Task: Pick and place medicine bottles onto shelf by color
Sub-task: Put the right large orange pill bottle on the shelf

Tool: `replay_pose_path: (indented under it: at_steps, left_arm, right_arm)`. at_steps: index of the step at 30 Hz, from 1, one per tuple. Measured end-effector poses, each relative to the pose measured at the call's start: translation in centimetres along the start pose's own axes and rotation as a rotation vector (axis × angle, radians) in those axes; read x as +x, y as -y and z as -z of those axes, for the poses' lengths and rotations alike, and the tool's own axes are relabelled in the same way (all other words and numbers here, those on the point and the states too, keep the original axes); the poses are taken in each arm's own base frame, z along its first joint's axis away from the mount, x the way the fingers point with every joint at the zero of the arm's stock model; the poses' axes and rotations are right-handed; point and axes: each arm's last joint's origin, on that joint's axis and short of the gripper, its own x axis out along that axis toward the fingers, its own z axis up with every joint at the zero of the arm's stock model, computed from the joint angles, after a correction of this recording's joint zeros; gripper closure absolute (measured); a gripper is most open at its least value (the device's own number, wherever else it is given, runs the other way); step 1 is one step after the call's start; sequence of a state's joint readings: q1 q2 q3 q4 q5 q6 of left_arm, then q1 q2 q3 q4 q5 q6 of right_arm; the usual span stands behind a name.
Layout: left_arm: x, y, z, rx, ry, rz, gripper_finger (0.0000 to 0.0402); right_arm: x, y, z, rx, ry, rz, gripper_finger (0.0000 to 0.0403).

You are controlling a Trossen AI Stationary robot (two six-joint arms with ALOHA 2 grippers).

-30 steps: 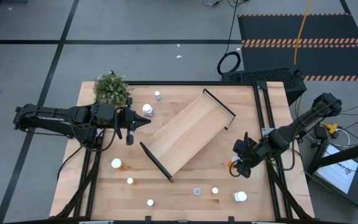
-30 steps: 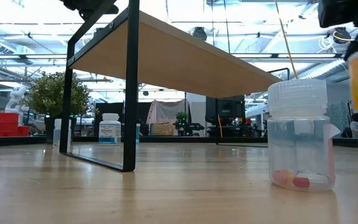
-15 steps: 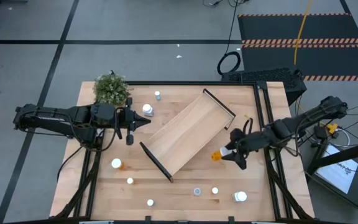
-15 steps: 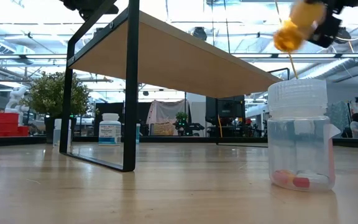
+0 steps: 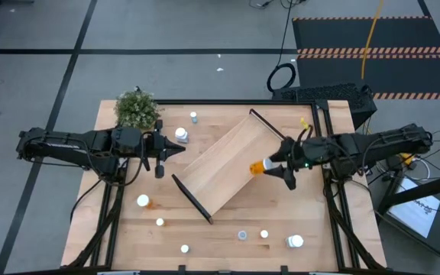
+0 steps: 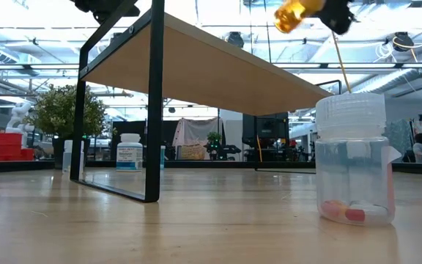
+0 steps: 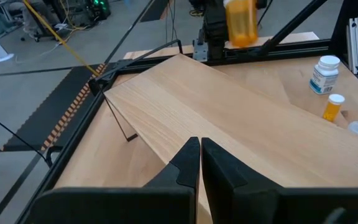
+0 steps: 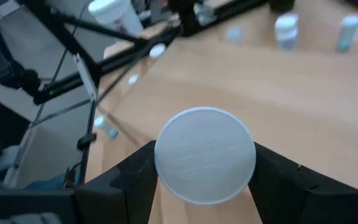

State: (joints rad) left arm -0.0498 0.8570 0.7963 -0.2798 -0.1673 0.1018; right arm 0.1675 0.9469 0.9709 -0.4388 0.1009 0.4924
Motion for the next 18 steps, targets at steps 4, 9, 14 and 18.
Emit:
replay_pose_path:
  at_steps: [4,9,14,18]
  left_arm:
    - [0.0,0.0,0.0,0.0,0.0,0.0,0.0382]
    - [0.0,0.0,0.0,0.004,0.0,0.0,0.0382]
    - [0.0,0.0,0.0,0.005,0.0,0.001,0.0382]
    - [0.0,0.0,0.0,0.005,0.001,0.001,0.0382]
  right_arm:
    - [-0.8,0.0,-2.8,-0.029,-0.001,0.059,0.0192]
    - [-1.2,0.0,-6.1,-0.049,-0.021,0.088,0.0192]
    - [-1.1,0.3,-9.3,-0.027,-0.046,0.101,0.019]
    - [-0.6,1.1,-12.5,-0.031,-0.057,0.09,0.0189]
